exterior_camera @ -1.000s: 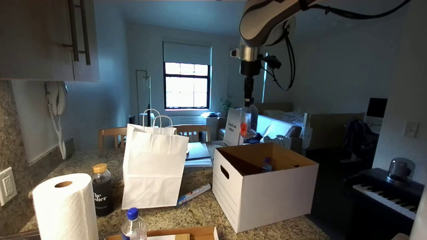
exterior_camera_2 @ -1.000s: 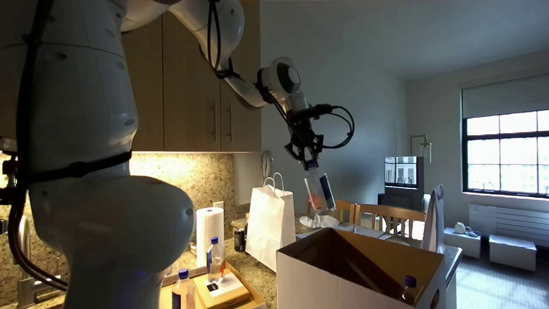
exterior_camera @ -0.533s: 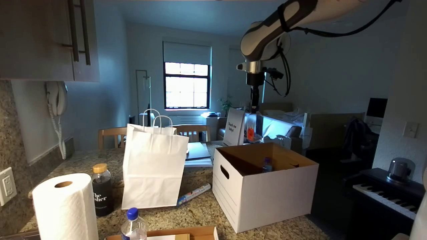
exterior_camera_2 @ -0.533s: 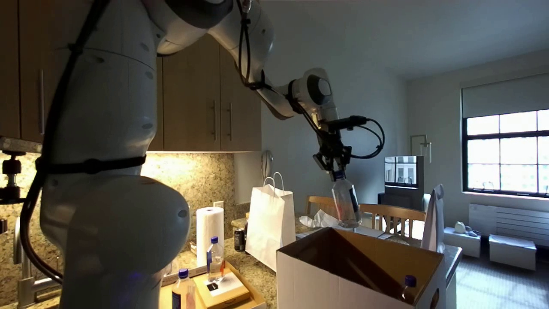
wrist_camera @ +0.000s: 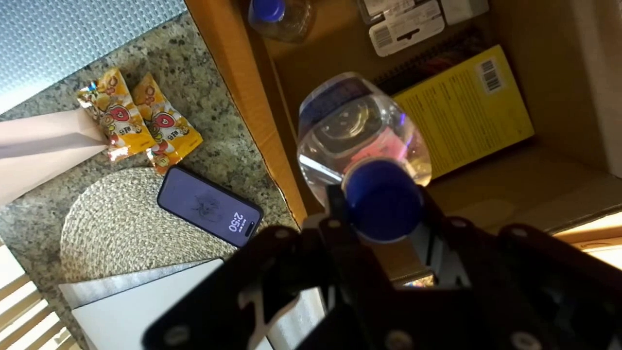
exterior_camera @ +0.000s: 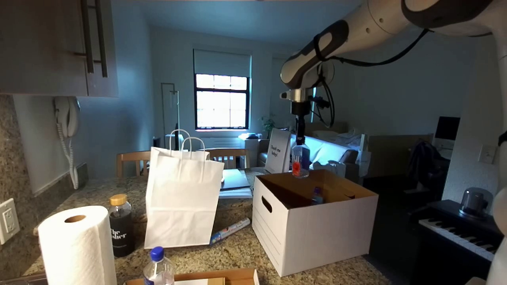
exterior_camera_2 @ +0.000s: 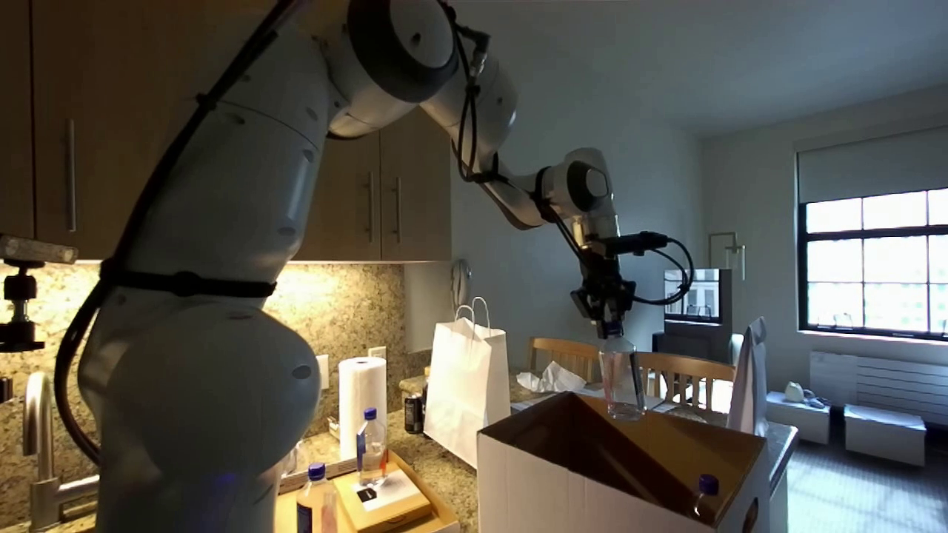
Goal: Place four empty water bottles inside the white storage box on the right
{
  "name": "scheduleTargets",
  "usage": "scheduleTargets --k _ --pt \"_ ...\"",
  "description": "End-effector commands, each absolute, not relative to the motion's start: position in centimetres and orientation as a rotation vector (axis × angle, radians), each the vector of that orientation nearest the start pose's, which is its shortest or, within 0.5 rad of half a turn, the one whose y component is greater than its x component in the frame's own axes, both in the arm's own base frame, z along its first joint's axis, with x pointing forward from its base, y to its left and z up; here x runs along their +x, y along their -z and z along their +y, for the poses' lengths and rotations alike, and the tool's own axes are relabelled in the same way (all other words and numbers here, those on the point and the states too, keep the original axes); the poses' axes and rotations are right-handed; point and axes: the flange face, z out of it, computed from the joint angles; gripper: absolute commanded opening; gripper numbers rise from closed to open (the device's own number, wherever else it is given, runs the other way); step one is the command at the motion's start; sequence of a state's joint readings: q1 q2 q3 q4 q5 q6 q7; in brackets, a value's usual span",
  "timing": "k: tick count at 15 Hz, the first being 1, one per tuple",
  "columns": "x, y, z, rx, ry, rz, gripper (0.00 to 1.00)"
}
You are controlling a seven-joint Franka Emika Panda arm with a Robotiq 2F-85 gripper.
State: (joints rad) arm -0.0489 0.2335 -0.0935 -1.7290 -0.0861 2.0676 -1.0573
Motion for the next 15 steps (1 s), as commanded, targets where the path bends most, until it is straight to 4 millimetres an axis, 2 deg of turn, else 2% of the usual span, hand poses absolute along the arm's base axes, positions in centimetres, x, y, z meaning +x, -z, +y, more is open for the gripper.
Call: scheduleTargets --k 1,4,5,6,11,13,15 --pt "63.2 -45.7 -8.9 -2.914 0.056 -1.513 0.34" --pt "63.1 -46.1 -8.7 -2.914 0.066 -1.518 0.34" --pt "63.1 -46.1 -8.7 -2.914 0.066 -1.518 0.14" --pt "63.4 -46.0 -9.1 -2.908 0.058 -1.5 0.15" --pt "63.8 -44.3 -15.2 -3.038 0.224 -1.111 0.15" --pt "64.2 -42.9 -17.8 -3.071 0.265 -0.965 0.15" --pt "64.5 -41.3 -18.9 -3.088 0.285 -0.9 0.15"
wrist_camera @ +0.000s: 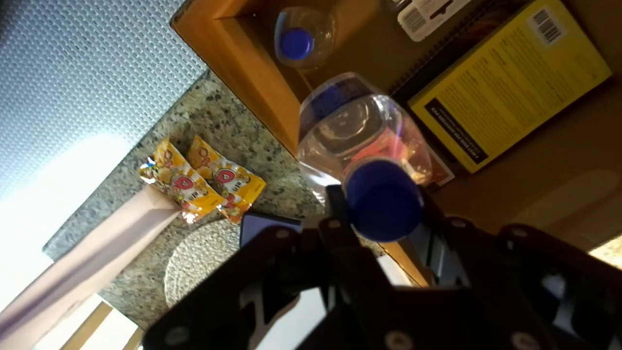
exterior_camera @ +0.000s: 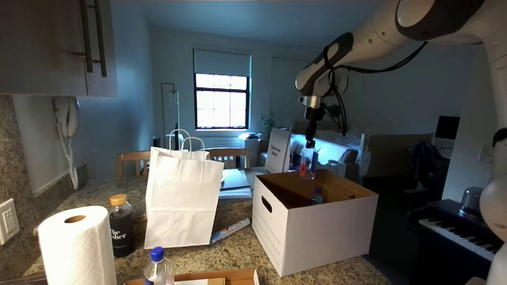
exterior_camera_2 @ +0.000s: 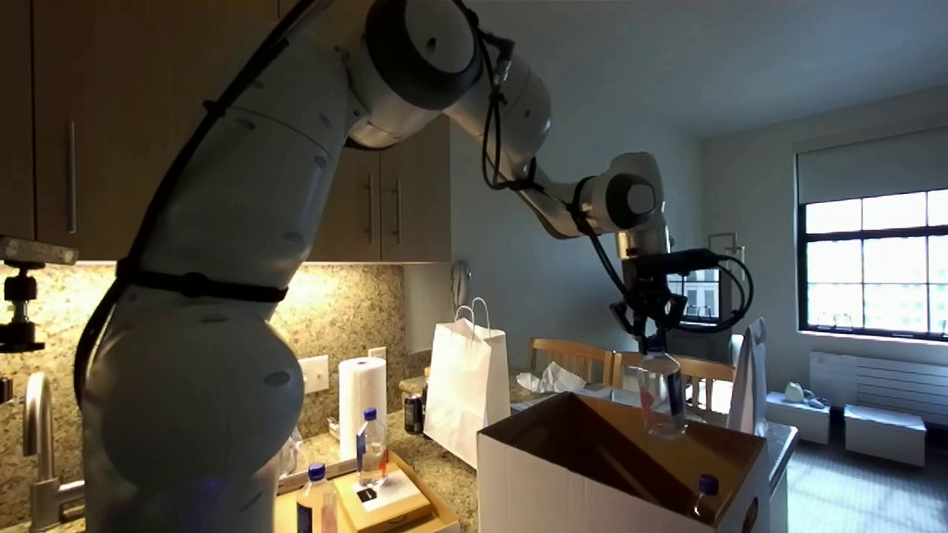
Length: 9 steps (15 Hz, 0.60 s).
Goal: Place four empty water bottles inside the white storage box on the right
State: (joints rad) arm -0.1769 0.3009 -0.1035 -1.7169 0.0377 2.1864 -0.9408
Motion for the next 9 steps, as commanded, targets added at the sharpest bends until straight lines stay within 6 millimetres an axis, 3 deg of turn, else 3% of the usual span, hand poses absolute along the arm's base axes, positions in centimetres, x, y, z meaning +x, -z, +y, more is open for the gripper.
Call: scheduleTargets --k 1,9 --pt "64.7 -40.7 -18.7 -3.095 0.28 -0.913 0.15" --pt "65.7 -34.9 -15.0 -3.068 0.074 -1.082 0.15"
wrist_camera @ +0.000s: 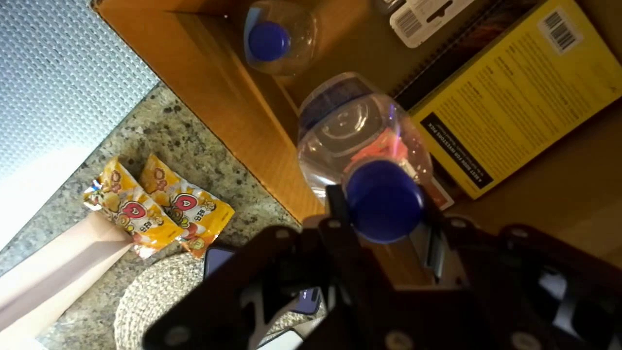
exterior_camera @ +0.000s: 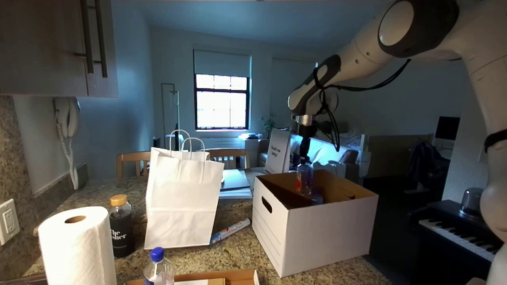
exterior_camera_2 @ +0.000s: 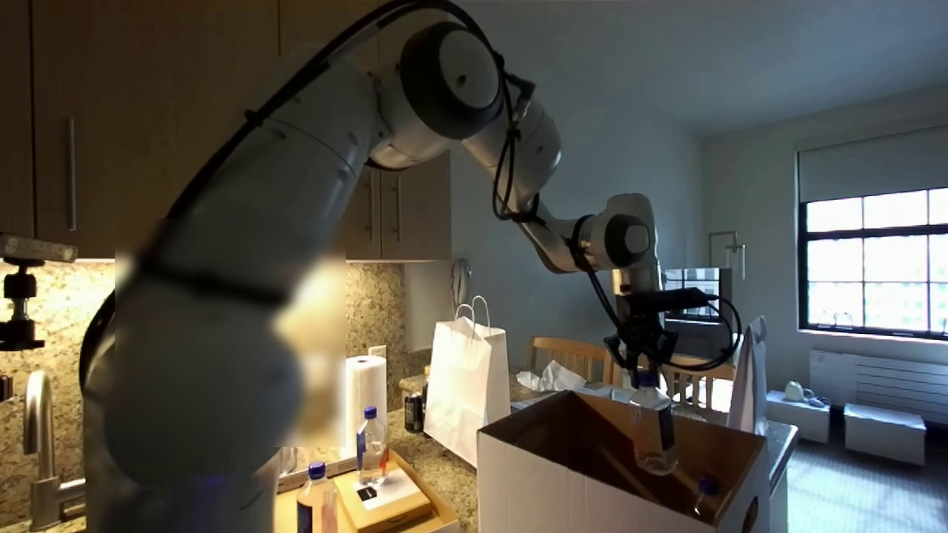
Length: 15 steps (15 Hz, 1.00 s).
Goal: Place four empty water bottles inside the white storage box on the right
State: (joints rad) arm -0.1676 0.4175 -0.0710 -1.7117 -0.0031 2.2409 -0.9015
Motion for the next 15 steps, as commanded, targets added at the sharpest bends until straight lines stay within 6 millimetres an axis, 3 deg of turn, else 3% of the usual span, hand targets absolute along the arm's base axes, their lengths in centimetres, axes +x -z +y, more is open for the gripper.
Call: scheduleTargets --k 1,5,6,10,11,15 --pt "65.6 -34.1 -14.8 -3.058 0.039 -1.1 0.15" --pt "65.5 -31.8 -14.1 -3.046 -0.036 -1.153 0.15" --pt "65.7 -32.0 -14.5 -3.032 -0.005 -1.146 0.34" --pt "65.7 -31.3 -14.1 -3.025 -0.026 -1.167 0.34" --pt "66.4 -30.7 -14.3 -3.053 -0.014 -1.123 0.14" --pt "68.2 -27.9 -15.4 -3.048 -0.013 -1.027 0.15"
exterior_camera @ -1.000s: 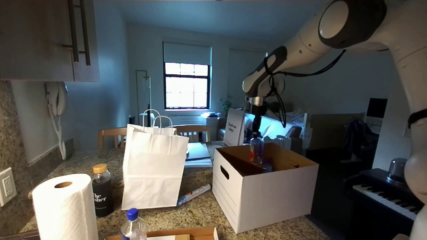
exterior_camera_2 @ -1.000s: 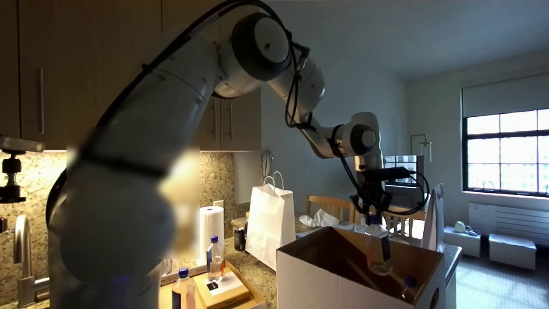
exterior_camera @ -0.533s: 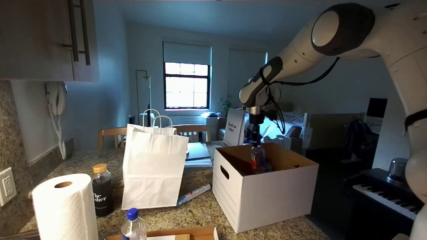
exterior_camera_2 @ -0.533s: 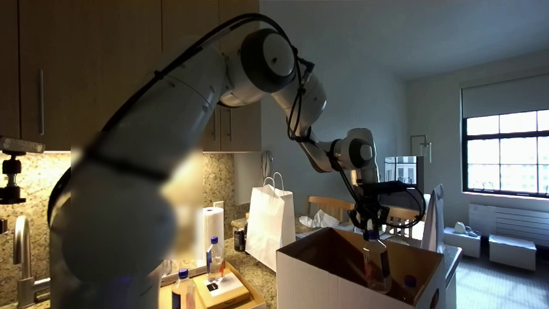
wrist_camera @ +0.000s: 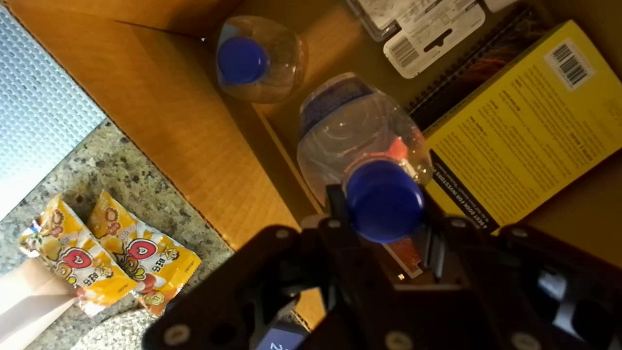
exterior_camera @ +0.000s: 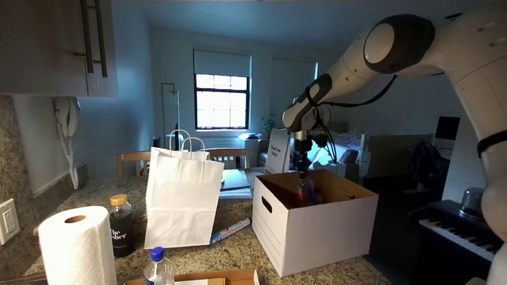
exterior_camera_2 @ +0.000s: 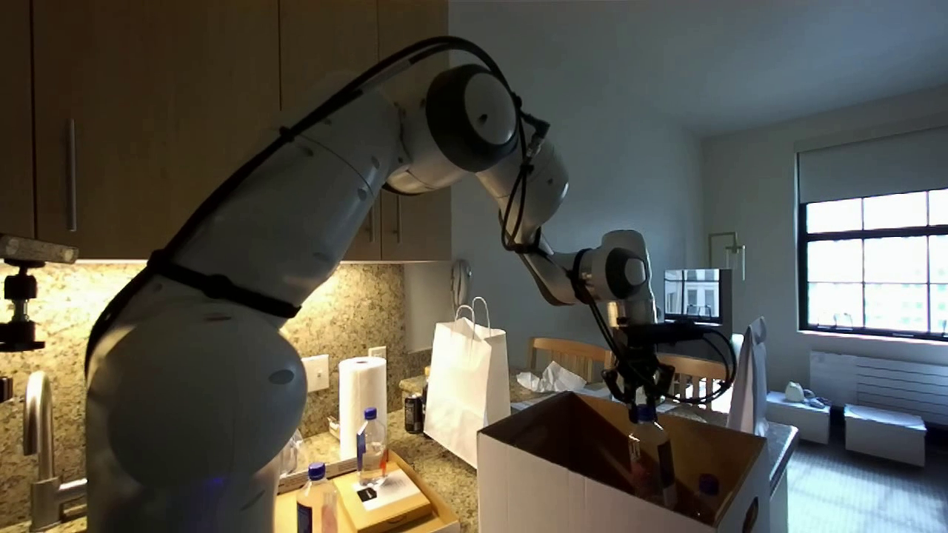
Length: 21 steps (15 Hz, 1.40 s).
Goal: Place four empty water bottles inside the white storage box on the right
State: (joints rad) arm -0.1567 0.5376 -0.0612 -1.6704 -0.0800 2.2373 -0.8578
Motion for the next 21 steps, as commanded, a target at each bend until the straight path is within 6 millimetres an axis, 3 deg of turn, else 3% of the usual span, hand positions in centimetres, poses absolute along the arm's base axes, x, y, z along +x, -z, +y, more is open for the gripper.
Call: scheduleTargets --k 1,8,21 --pt "68.6 -27.2 -15.5 -3.035 -0.008 -1.016 0.15" --pt "70.7 -23.1 -16.4 -3.028 -0.031 -1.06 0.15" --pt "70.0 -20.4 -17.8 -3.059 -0.037 -1.012 0.14"
